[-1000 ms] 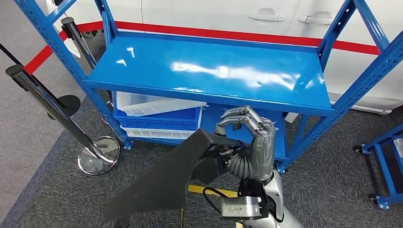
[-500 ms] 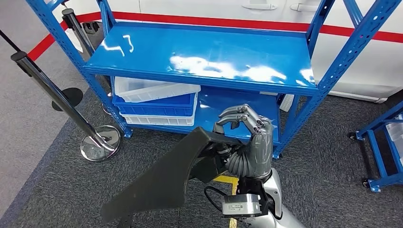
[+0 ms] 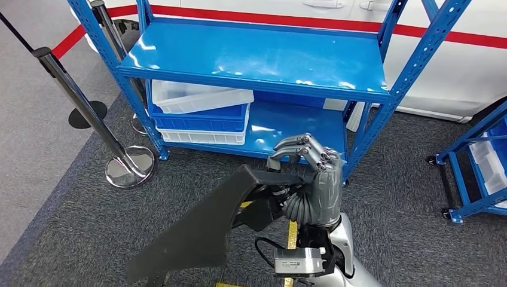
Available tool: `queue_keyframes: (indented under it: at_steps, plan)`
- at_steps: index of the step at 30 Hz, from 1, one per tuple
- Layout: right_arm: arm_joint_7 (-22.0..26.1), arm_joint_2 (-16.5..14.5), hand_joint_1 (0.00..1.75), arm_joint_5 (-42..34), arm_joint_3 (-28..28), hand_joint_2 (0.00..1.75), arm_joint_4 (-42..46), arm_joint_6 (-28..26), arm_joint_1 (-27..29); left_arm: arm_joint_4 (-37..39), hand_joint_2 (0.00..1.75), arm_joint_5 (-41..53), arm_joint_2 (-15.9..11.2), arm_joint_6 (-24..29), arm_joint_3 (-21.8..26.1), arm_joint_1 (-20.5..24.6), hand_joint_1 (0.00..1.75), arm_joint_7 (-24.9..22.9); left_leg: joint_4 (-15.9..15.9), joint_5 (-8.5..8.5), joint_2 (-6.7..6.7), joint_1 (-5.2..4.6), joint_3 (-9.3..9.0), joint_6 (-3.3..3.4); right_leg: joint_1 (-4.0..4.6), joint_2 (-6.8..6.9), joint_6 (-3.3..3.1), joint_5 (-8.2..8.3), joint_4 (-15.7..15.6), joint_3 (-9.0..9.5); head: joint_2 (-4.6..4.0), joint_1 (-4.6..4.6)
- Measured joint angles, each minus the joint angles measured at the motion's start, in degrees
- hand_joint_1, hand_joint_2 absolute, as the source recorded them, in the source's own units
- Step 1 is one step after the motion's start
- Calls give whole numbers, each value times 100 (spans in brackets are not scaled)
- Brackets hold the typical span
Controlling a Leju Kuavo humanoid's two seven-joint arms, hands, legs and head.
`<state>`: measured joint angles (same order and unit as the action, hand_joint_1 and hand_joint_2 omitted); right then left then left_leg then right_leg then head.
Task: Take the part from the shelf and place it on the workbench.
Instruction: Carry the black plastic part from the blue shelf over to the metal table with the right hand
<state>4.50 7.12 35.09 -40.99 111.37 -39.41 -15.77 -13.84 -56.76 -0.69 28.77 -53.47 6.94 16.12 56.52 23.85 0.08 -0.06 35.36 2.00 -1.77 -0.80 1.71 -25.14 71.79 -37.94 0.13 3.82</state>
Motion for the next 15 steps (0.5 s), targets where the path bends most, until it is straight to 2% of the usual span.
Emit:
queue_keyframes:
  at_steps: [2, 3, 4, 6, 7, 8, 10, 11, 12, 13, 15]
  plan:
    - [-35, -2, 175, 40, -18, 175, -4, 0, -23, 0, 175, 12, 5, 5, -2, 8, 0, -27, 151, -41, -56, 5, 156, -73, -13, -140, -19, -300, -802, 603, 0, -5]
    - [-54, -3, 175, 58, -28, 175, -4, 0, -33, 0, 175, 21, 5, 10, -3, 12, 0, -37, 205, -68, -90, 10, 211, -108, -3, -173, -45, -454, -1053, 768, 0, -11]
    - [-69, -4, 175, 74, -37, 175, -6, 0, -38, 0, 175, 29, 6, 15, -4, 14, 0, -44, 235, -104, -128, 21, 243, -142, 17, -150, -79, -530, -1158, 811, 0, -12]
    - [-87, -4, 175, 90, -47, 175, -10, 0, -40, 0, 175, 35, 4, 24, -6, -1, 0, -50, 287, -122, -175, 48, 310, -199, 22, -53, -160, -490, -1162, 776, 0, -14]
    - [-89, -4, 175, 91, -49, 175, -11, 0, -40, 0, 175, 35, 3, 27, -7, -12, 0, -51, 409, -25, -167, 55, 373, -226, 18, -5, -200, -462, -1167, 759, 0, -3]
    - [-89, -4, 175, 91, -52, 175, -12, 0, -40, 0, 175, 36, 4, 28, -8, -20, 0, -52, 647, 147, -144, 63, 477, -252, 12, 47, -238, -435, -1175, 738, 0, 8]
    - [-89, -4, 175, 91, -62, 175, -12, 0, -37, 0, 175, 37, 15, 28, -11, -26, 0, -52, 1353, 559, -93, 78, 745, -295, 32, 140, -272, -399, -1173, 691, 0, 27]
    - [-89, -4, 175, 88, -68, 175, -12, 0, -33, 0, 175, 38, 20, 27, -13, -29, 0, -52, 1640, 668, -80, 83, 838, -304, 44, 188, -277, -388, -1169, 670, 0, 28]
    - [-89, -4, 175, 81, -72, 175, -12, 0, -29, 0, 175, 38, 22, 27, -14, -34, 0, -52, 1752, 666, -70, 84, 839, -303, 53, 234, -279, -382, -1164, 654, 0, 27]
    - [-89, -4, 175, 65, -74, 175, -12, 0, -26, 0, 175, 39, 22, 26, -15, -41, 0, -55, 1649, 563, -58, 82, 732, -294, 60, 278, -279, -380, -1158, 644, 0, 29]
    - [-87, -4, 175, 4, -78, 175, -11, 0, -29, 0, 175, 37, 21, 7, -17, -49, 0, -61, 980, 275, 21, 66, 307, -247, 69, 358, -274, -381, -1153, 640, 0, 27]
